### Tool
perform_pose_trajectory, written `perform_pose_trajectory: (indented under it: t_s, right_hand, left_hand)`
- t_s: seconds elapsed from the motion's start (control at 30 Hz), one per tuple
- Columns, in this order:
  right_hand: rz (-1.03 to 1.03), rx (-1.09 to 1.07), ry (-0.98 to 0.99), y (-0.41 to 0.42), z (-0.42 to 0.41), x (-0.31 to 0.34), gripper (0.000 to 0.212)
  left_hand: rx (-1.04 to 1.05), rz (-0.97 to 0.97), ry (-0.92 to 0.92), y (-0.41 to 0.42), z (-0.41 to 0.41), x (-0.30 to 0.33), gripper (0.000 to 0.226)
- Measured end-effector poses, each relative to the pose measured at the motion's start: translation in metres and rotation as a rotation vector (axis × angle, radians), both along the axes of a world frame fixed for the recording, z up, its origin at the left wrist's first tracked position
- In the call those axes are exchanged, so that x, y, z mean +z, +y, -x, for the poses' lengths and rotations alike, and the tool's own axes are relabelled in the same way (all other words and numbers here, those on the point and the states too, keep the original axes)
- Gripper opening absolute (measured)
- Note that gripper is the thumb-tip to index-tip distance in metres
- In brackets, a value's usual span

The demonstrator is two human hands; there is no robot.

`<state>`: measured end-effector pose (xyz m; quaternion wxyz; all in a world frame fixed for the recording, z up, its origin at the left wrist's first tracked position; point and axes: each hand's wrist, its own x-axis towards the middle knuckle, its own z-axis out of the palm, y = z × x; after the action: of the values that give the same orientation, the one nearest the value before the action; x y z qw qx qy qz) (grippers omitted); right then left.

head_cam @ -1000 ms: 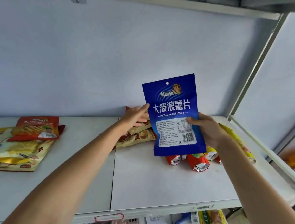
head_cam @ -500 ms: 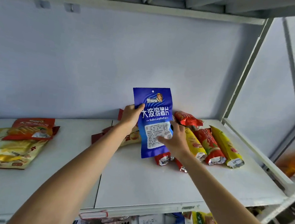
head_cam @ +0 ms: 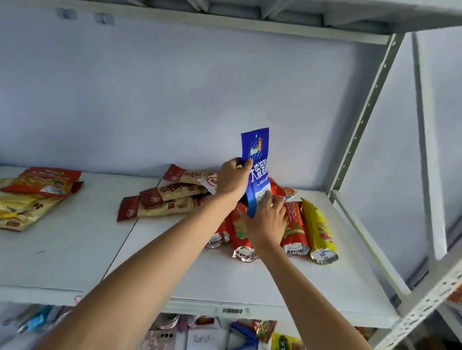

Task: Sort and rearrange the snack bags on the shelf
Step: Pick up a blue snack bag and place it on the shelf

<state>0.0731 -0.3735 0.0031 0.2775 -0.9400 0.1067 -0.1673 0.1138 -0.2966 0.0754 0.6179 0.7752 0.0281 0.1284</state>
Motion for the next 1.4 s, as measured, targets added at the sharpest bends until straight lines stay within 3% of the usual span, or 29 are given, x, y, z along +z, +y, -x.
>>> perform_pose_trajectory:
  t_s: [0.13,0.27,0.4,0.5,0.57,0.67,0.73,0.8,0.9,1.03,1.17,1.27,1.4]
  right_hand:
    - [-0.131,0.060,-0.083,-0.044,0.000,0.004,0.046]
    - [-0.507,0.162,-0.082,-0.076,0.008,0.009,0.028]
    - [-0.943,0.382,0.159,-0.102,0.014,0.014,0.034]
    - [-1.234,0.536,0.226,-0.115,0.022,0.015,0.030]
    - [-1.342,0.597,0.257,-0.118,0.025,0.017,0.025]
    - [-1.334,0.655,0.330,-0.114,0.028,0.022,0.023]
    - [-1.283,0.698,0.370,-0.108,0.029,0.025,0.024]
    - [-1.266,0.707,0.381,-0.100,0.029,0.026,0.024]
    - [-1.224,0.719,0.404,-0.081,0.028,0.025,0.029]
    - [-1.187,0.751,0.448,-0.048,0.029,0.019,0.040]
    - [-1.191,0.768,0.432,-0.003,0.038,0.011,0.031]
    - [-1.210,0.771,0.470,0.040,0.044,0.007,0.042]
    - [-1.136,0.812,0.442,0.103,0.055,0.011,0.035]
  left_hand:
    - [-0.182,0.176,0.054,-0.023,0.023,0.005,0.025]
    - [-0.351,-0.002,0.007,-0.022,0.038,0.006,0.045]
    - [-0.130,-0.093,-0.047,-0.003,0.036,0.006,0.047]
    - [0.012,-0.407,0.009,0.018,0.030,-0.001,0.059]
    - [-0.005,-0.475,0.092,0.029,0.027,-0.003,0.067]
    - [-0.137,-0.130,0.241,0.039,0.026,0.002,0.072]
    - [-0.241,0.134,0.264,0.044,0.028,0.004,0.054]
    - [-0.243,0.239,0.211,0.048,0.036,0.006,0.031]
    - [-0.147,0.260,0.127,0.058,0.047,0.003,0.010]
    - [-0.031,0.260,0.091,0.086,0.059,-0.004,0.015]
    - [0.012,0.283,0.097,0.125,0.079,-0.015,0.013]
    - [0.057,0.287,0.103,0.170,0.093,-0.019,0.021]
    - [0.102,0.275,0.099,0.228,0.108,-0.017,0.022]
